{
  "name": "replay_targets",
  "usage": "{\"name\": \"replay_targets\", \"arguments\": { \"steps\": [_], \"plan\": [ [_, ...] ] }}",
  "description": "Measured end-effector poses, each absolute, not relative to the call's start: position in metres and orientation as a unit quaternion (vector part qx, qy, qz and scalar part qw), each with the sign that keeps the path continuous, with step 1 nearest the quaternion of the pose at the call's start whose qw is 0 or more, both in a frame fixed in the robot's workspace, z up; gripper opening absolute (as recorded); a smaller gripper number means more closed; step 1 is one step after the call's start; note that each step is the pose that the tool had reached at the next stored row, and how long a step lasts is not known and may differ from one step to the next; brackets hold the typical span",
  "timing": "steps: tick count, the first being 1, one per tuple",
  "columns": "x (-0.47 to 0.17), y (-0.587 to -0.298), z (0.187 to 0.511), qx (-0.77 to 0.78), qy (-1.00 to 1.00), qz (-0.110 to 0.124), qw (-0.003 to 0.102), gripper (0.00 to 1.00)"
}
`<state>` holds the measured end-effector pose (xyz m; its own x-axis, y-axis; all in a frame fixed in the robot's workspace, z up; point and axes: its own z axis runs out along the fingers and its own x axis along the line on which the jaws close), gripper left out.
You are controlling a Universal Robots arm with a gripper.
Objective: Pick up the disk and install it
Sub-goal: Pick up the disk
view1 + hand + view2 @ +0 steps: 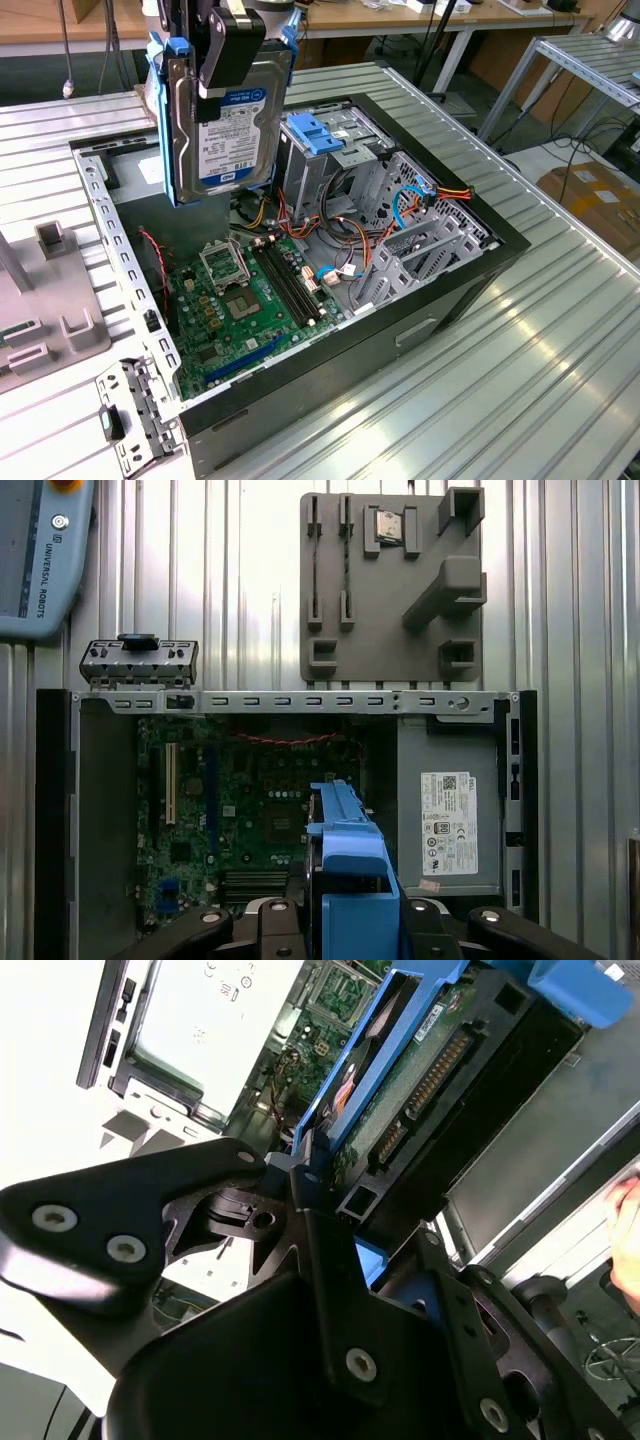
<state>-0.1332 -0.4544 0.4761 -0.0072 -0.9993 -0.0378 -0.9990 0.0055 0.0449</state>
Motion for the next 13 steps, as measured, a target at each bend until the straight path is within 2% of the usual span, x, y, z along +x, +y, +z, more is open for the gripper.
{"name": "replay_targets", "arguments": {
  "steps": [13],
  "plan": [
    [-0.1300,-0.4606,0.4760,0.705,-0.709,-0.029,0.002,0.37]
  ]
}}
